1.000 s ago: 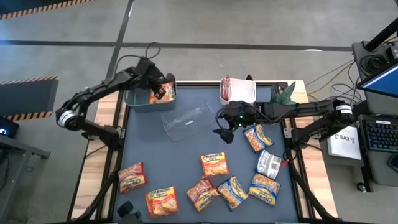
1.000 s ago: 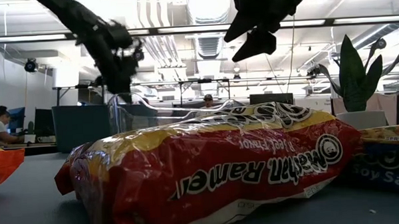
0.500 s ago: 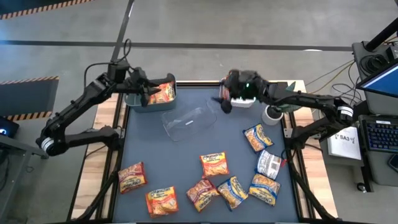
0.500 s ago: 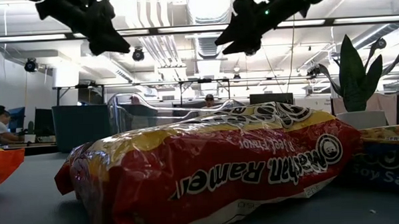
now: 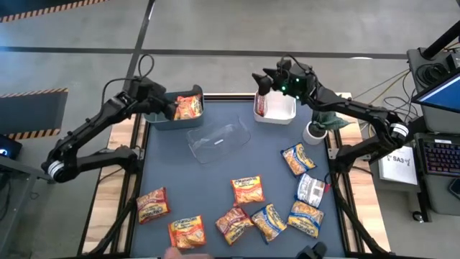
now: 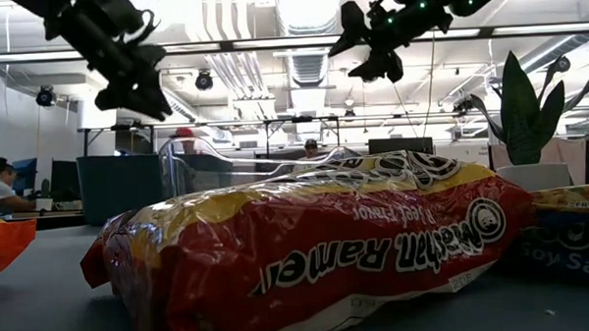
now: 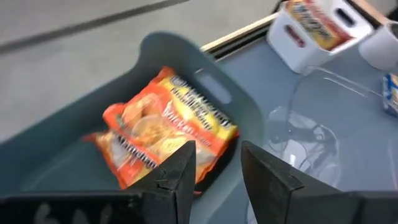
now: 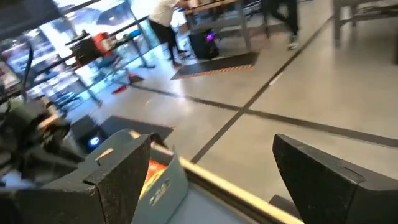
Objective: Sort Maruchan noodles
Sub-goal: Put the blue noodle pack into the transparent bin
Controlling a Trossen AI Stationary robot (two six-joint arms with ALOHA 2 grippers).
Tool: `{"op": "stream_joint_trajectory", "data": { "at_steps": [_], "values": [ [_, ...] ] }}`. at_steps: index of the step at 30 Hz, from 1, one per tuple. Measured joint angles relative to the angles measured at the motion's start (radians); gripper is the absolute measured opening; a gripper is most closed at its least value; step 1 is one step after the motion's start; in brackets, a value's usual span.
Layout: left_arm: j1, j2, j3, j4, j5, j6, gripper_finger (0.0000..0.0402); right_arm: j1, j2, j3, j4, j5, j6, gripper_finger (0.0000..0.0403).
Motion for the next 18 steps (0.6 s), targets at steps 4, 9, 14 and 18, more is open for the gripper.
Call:
{"op": "stream_joint_trajectory", "data": {
  "at_steps": [4,9,14,18],
  "values": [
    [0.0,0.03,-0.01,0.005,0.0,0.012,0.0098,0.0,0.0,0.032,-0.063,0.031,0.0,0.0324],
    [-0.003,0.053,-0.01,0.051,0.025,0.051,0.0083,0.006,0.0,0.053,-0.161,0.003,-0.072,0.0324],
    [-0.016,0.038,-0.008,0.254,0.037,0.011,0.0077,0.045,0.002,0.042,-0.211,-0.074,-0.203,0.0324],
    [-0.084,0.009,-0.015,0.344,0.06,0.098,0.0077,0.142,0.003,0.009,-0.274,-0.141,-0.257,0.0324]
  ]
}}
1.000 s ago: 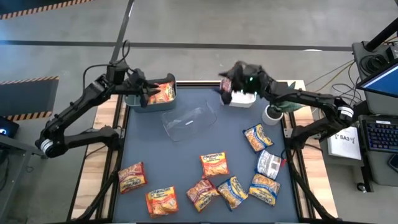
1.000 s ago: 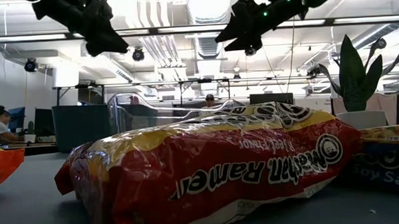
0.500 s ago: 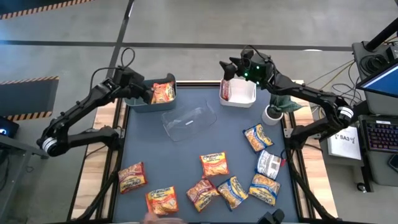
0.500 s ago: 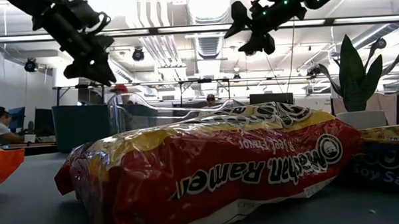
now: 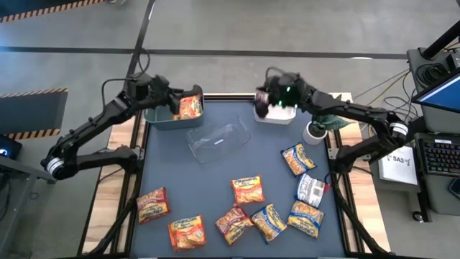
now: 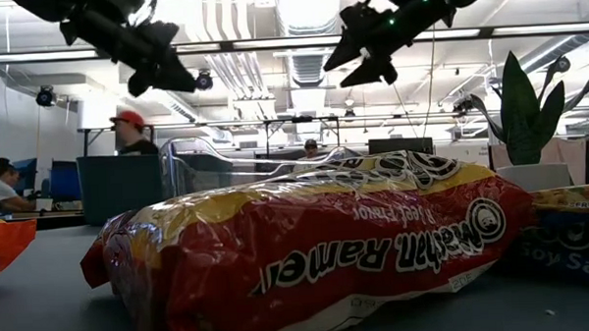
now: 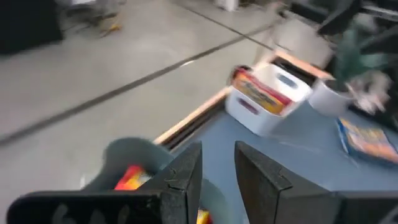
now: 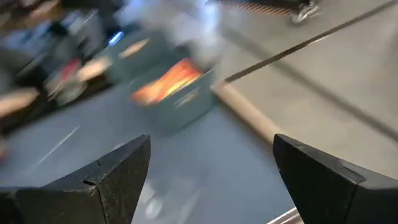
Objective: Sort Maruchan noodles
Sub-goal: Put the blue noodle pack into the transparent bin
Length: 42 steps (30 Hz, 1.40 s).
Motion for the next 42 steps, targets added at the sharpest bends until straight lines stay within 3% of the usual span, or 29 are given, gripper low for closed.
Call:
{"op": "stream_joint_trajectory", "data": {
  "at_steps": [4,12,19,25,31,36,42],
  "values": [
    [-0.097,-0.035,-0.018,0.05,-0.004,0.037,0.0077,0.15,0.0,-0.022,-0.118,-0.035,0.062,0.0324],
    [-0.324,-0.076,-0.026,0.132,0.0,-0.13,0.0077,0.452,-0.001,-0.021,-0.342,-0.039,0.462,0.0324],
    [-0.57,-0.063,-0.04,0.185,-0.058,-0.197,0.0077,0.641,0.006,-0.027,-0.644,0.108,0.724,0.0324],
    [-0.751,-0.057,-0.043,0.184,-0.224,-0.197,0.0077,0.682,0.006,-0.094,-0.903,0.206,0.958,0.0324],
    [-0.84,-0.057,-0.043,0.182,-0.337,-0.197,0.0077,0.684,0.014,-0.202,-0.862,0.259,1.023,0.0324],
    [-0.846,-0.05,-0.043,0.184,-0.355,-0.195,0.0077,0.682,0.015,-0.248,-0.854,0.328,1.02,0.0324],
    [-0.846,-0.019,-0.043,0.226,-0.378,-0.162,0.0077,0.682,0.056,-0.319,-0.767,0.322,1.017,0.0324]
  ]
}}
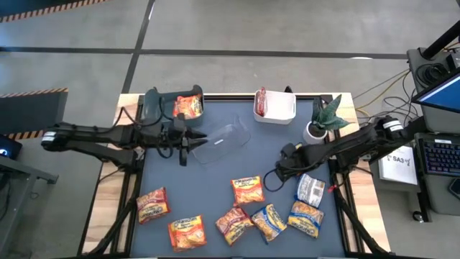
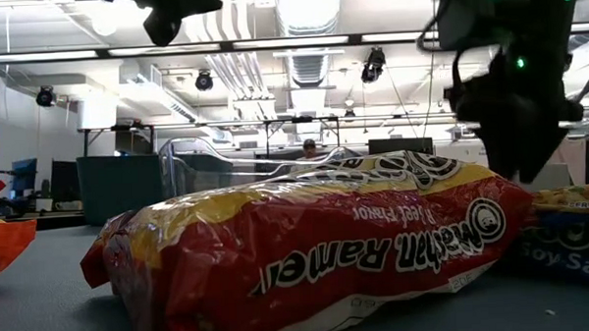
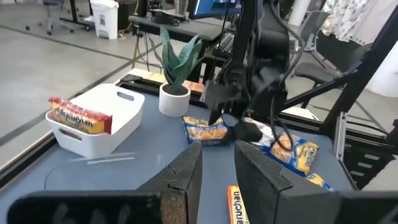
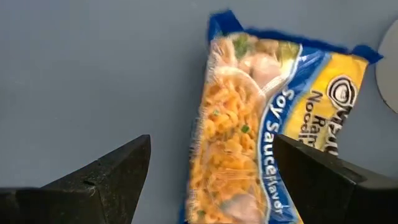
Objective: Sort Maruchan noodles
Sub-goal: Put the blue noodle pack into the transparent bin
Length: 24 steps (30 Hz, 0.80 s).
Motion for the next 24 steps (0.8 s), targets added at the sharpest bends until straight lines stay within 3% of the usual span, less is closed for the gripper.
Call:
{"op": "stream_joint_trajectory", "data": {
  "at_steps": [4,7,19,24],
  "values": [
    [0.0,0.021,0.0,0.049,0.0,0.02,0.0077,0.0,0.055,-0.006,0.026,0.005,-0.031,0.032],
    [0.0,0.031,0.0,0.06,0.0,0.022,0.0077,0.0,0.083,-0.005,0.032,0.012,-0.043,0.0293],
    [0.0,0.044,0.0,0.094,-0.024,0.025,0.0077,0.0,0.118,0.067,0.044,0.049,-0.054,0.0073],
    [0.0,0.054,0.0,0.106,-0.024,0.027,0.0077,0.0,0.116,0.147,0.05,0.089,-0.108,0.0016]
  ]
}}
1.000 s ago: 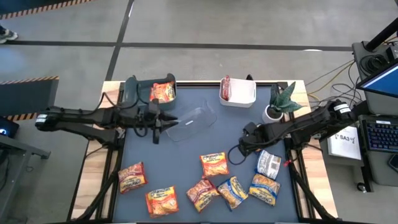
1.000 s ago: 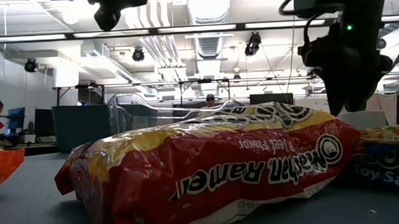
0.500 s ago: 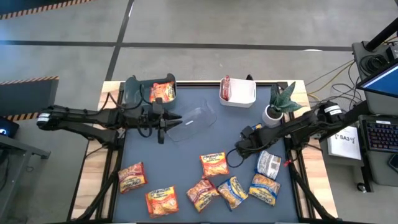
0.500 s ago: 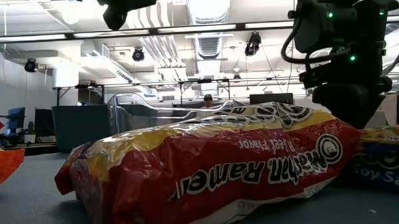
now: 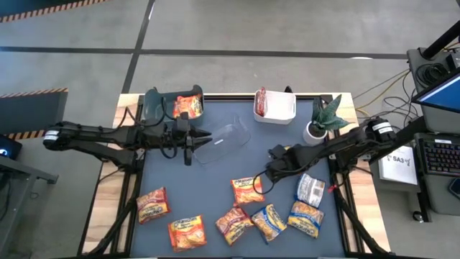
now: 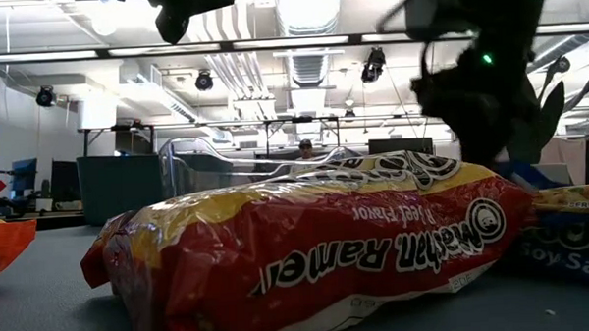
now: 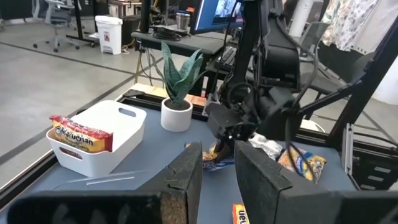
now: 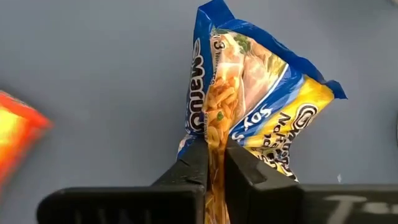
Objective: Sort Maruchan noodles
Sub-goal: Put the blue noodle pack into the transparent bin
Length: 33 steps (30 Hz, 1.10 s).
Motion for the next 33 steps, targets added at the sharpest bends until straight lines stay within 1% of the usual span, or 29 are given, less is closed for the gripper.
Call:
{"op": "stream_joint_trajectory", "data": {
  "at_steps": [5,8,13,16,18,21,23,26,33],
  "values": [
    [-0.001,0.016,0.0,0.002,0.001,-0.004,0.0077,0.002,-0.005,0.093,0.007,0.05,-0.091,0.0015],
    [-0.001,0.03,0.0,-0.002,0.001,-0.004,0.0077,0.002,-0.02,0.15,0.05,0.079,-0.177,0.0014],
    [-0.009,0.042,0.0,0.006,0.001,-0.007,0.0077,-0.015,-0.046,0.244,0.175,0.06,-0.355,0.0013],
    [-0.028,0.042,0.0,0.007,0.001,-0.008,0.0077,-0.034,-0.061,0.288,0.26,-0.001,-0.451,0.0013],
    [-0.041,0.042,0.0,0.01,0.002,-0.006,0.0077,-0.053,-0.071,0.302,0.337,-0.064,-0.509,0.0013],
    [-0.056,0.041,0.0,0.006,0.002,0.002,0.0077,-0.105,-0.077,0.305,0.483,-0.195,-0.562,0.0013],
    [-0.06,0.028,0.0,0.003,0.001,0.019,0.0077,-0.152,-0.074,0.29,0.598,-0.288,-0.564,0.0013],
    [-0.06,-0.013,0.0,0.016,-0.003,0.053,0.0077,-0.218,-0.04,0.266,0.749,-0.364,-0.521,0.0013],
    [-0.06,-0.118,0.012,0.01,-0.135,0.151,0.0077,-0.32,0.119,0.269,1.034,-0.458,-0.314,0.0013]
  ]
}}
